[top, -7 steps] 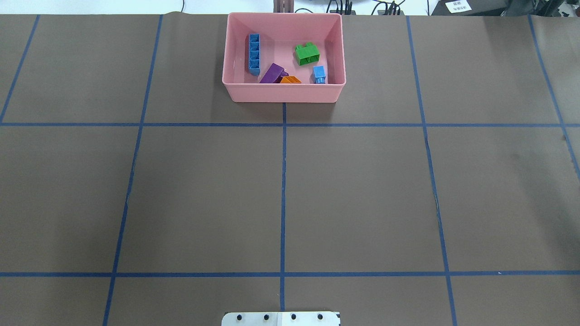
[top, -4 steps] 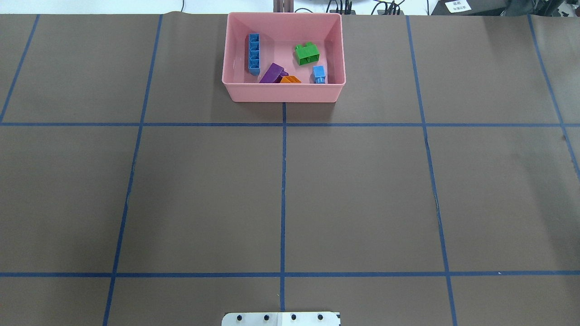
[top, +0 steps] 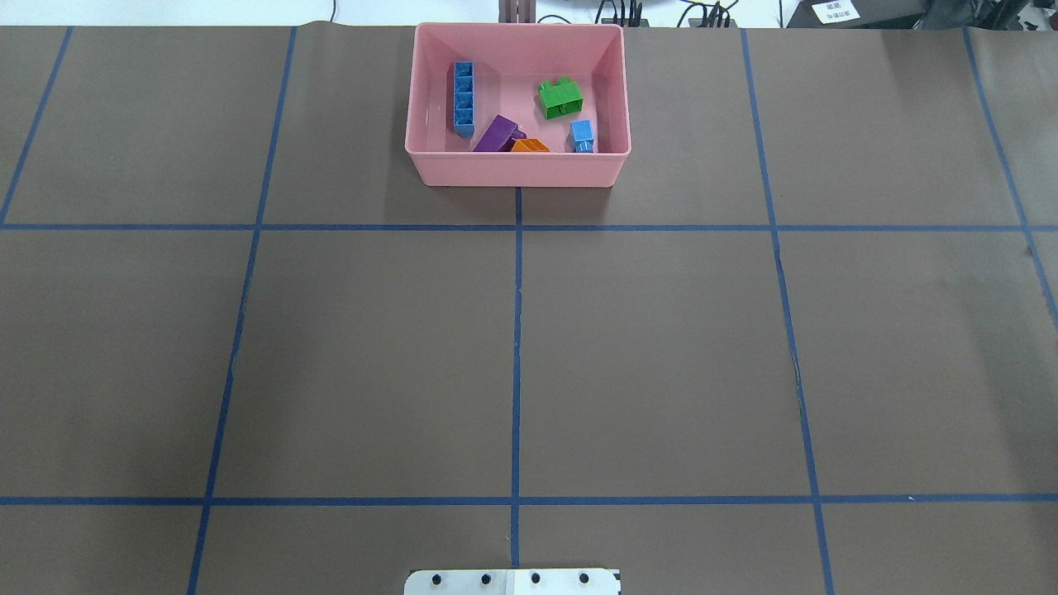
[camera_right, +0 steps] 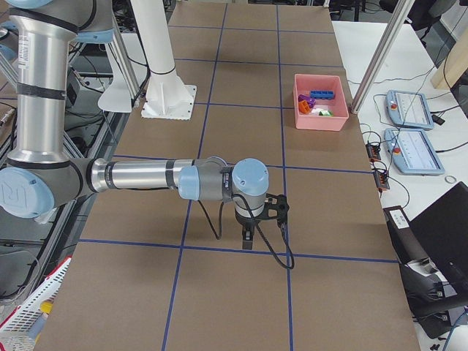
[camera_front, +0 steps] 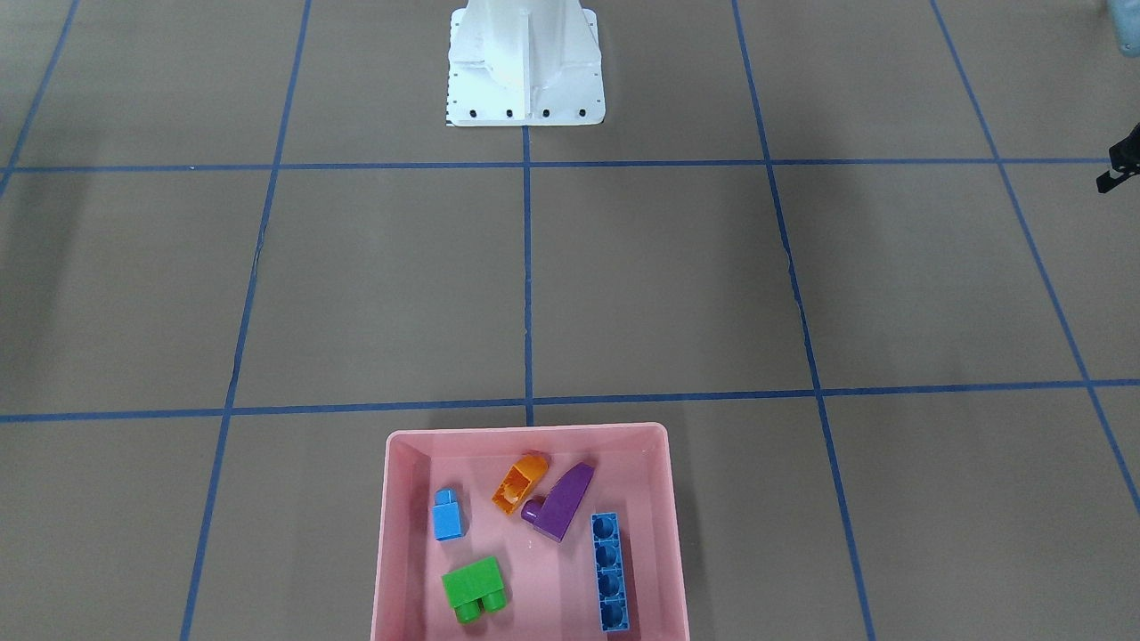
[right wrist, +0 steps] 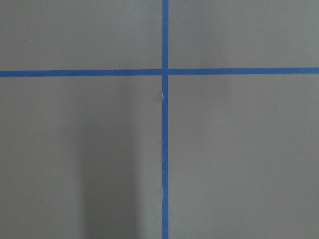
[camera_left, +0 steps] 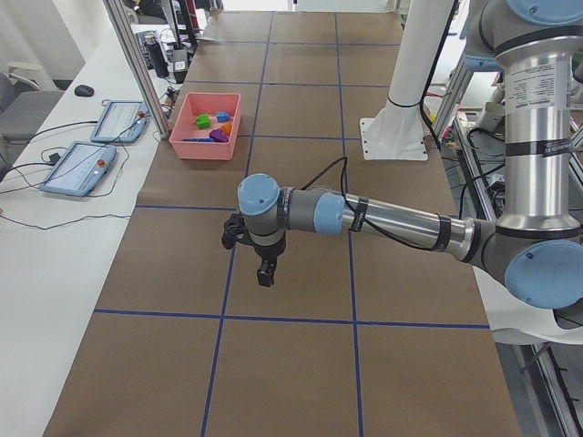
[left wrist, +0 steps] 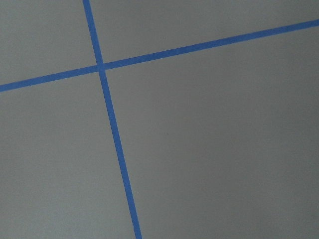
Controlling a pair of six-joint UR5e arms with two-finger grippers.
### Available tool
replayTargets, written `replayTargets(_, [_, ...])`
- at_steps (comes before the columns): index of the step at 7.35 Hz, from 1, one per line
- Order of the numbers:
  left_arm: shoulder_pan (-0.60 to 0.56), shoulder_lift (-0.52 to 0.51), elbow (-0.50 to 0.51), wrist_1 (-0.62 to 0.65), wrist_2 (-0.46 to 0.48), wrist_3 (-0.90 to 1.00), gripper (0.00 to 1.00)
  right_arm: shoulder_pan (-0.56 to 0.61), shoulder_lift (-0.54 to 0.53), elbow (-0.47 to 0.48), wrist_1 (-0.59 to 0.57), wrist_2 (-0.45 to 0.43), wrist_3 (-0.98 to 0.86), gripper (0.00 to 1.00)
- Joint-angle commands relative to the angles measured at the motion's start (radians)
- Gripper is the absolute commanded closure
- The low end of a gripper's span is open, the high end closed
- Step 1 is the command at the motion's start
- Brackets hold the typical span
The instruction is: Put all blocks into box
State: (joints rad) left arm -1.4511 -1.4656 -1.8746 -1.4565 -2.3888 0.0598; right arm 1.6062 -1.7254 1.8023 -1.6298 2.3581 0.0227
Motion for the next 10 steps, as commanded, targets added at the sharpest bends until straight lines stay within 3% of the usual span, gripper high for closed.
replayTargets(1, [-0.002,-0.002,-0.006,-0.001,-0.004,-0.003,0.0,0.006,-0.026,0.04,0.004,0.015,0.017,0.0])
replayTargets(4, [-0.02,-0.001,0.015,0.002,0.006,-0.005,0.0,0.011,-0.033,0.065,0.005,0.067,0.01,0.0])
replayTargets(7, [-0.121,-0.002,0.09,-0.002,-0.001,-0.003,0.0,0.009,-0.016,0.065,0.008,-0.06,0.008,0.0])
replayTargets(10, [-0.147,0.001,0.115,-0.002,-0.003,-0.002,0.0,0.006,-0.019,0.054,0.008,-0.045,0.02,0.0])
